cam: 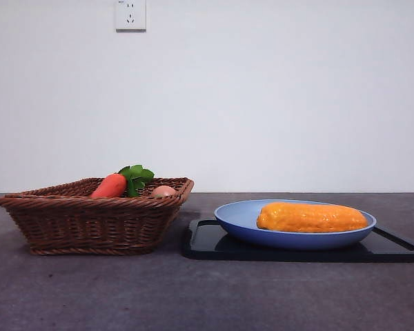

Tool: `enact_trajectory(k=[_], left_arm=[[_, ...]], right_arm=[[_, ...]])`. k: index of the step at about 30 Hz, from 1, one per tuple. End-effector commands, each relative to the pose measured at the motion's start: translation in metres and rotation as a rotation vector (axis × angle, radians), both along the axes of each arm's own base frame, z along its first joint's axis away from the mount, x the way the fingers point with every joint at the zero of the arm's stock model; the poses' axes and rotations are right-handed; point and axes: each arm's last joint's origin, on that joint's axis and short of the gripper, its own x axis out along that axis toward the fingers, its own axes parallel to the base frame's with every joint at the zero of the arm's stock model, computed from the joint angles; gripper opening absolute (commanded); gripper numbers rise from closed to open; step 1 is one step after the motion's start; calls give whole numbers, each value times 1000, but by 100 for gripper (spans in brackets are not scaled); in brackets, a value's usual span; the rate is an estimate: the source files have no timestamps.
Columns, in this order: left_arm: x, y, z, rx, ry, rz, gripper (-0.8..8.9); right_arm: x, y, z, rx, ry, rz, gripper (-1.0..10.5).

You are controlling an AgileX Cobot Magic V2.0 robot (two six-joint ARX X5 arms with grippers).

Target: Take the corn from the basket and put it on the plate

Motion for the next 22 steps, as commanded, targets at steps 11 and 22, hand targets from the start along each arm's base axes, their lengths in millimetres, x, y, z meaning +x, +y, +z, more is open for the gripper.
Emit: enact_trajectory(k=[11, 22], left_arm=[[1, 0, -9, -10, 20, 5, 7], [1, 0, -9, -10, 20, 5, 8]], right_arm=[[1, 1, 5, -5, -29, 10, 2], [-40, -12, 36, -33, -581, -131, 2]])
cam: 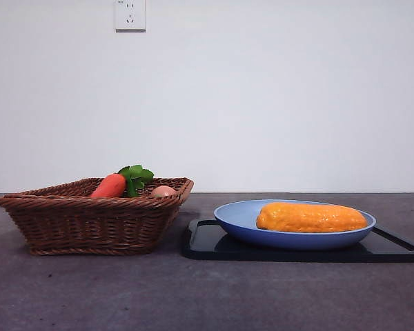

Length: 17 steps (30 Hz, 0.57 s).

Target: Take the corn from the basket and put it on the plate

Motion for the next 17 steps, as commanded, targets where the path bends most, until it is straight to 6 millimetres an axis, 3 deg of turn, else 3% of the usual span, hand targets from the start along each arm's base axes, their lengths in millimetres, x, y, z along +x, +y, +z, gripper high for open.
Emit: enact_trajectory(k=[1, 5, 9, 17], left_arm=[[1, 0, -9, -10, 20, 5, 8], [1, 0, -9, -10, 20, 5, 7], [1, 0, -9, -10, 20, 5, 7], [1, 0, -9, -10, 20, 5, 8]], right_arm=[[-11, -3, 7, 1, -214, -29, 2], [-22, -9, -4, -20, -398, -172, 2], [-20, -14, -31, -38, -499, -321, 2], [-8, -16, -116, 27, -597, -372, 2]])
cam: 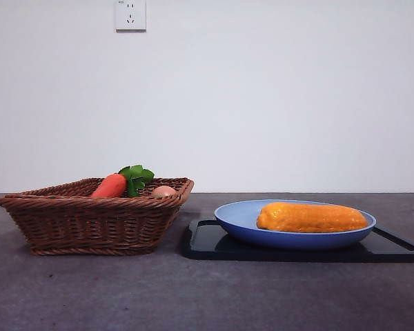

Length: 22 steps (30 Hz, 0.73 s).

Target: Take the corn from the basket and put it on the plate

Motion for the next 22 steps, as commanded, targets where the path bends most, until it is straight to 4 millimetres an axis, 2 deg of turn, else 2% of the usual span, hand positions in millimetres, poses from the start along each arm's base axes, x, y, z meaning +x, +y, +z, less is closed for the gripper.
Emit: enact_trajectory(k=[1, 5, 11, 22], left_arm=[[1, 0, -9, -10, 20, 5, 7], [1, 0, -9, -10, 20, 5, 8], [1, 0, -9, -10, 20, 5, 8], [1, 0, -9, -10, 20, 5, 7]], right_arm=[[4, 0, -24, 23, -22, -4, 2], [10, -1, -53, 33, 5, -13, 2], [17, -2, -80, 45, 93, -52, 2], [17, -3, -91, 45, 202, -82, 2]])
